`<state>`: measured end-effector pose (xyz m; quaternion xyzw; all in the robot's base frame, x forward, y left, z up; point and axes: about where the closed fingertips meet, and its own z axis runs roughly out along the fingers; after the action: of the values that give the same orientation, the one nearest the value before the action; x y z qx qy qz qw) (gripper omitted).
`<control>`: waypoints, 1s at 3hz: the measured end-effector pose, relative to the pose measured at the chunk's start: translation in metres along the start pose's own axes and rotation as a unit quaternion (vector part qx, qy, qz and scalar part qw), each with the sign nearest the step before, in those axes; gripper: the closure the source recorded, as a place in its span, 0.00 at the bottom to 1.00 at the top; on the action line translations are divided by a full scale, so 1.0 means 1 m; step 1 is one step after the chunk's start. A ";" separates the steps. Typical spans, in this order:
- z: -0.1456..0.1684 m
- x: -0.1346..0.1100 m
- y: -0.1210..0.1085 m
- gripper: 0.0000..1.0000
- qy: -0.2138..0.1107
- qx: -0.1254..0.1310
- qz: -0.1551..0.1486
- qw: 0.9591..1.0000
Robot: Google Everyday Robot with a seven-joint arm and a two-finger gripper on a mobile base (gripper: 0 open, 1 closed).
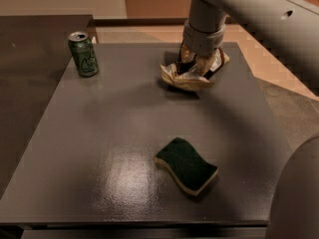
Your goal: Pick brown chip bag
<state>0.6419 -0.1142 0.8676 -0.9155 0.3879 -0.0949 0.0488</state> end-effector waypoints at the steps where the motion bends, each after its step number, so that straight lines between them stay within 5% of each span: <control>1: -0.019 -0.006 -0.004 1.00 -0.002 0.022 -0.002 1.000; 3: -0.092 -0.017 -0.020 1.00 -0.015 0.085 -0.007 0.996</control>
Offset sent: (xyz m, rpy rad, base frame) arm -0.0211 0.0233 0.0973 0.1411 -0.1116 0.0398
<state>0.6248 -0.0895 0.9587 -0.9120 0.3712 -0.1145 0.1316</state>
